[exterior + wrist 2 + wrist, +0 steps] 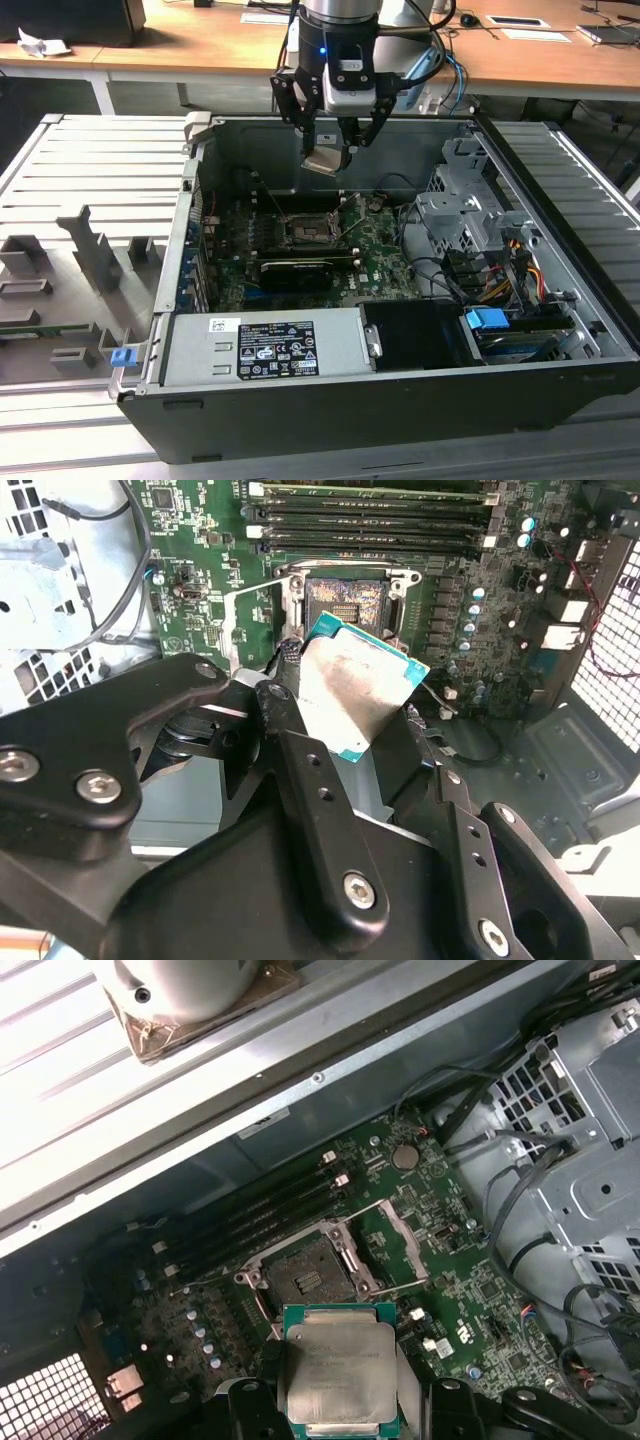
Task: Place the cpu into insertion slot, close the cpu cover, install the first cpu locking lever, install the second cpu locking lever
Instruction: 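Place the cpu into insertion slot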
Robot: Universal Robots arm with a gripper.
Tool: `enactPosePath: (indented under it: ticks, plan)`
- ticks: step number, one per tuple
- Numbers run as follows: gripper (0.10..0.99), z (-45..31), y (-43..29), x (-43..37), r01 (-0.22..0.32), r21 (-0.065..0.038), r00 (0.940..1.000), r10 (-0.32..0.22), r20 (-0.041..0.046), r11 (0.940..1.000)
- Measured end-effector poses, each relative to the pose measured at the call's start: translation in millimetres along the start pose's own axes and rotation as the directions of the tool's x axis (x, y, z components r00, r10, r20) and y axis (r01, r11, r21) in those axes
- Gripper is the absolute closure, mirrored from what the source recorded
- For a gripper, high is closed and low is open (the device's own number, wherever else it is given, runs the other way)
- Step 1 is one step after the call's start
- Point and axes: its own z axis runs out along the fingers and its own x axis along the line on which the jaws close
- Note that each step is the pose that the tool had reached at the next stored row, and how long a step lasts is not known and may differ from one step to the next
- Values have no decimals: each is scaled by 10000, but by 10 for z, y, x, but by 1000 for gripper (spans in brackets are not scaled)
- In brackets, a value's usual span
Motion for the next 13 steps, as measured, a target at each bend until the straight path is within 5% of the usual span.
enactPosePath:
  ticks: [13]
  plan:
    - [557,2,0,0,-168,-4,9999,168,15,9999]
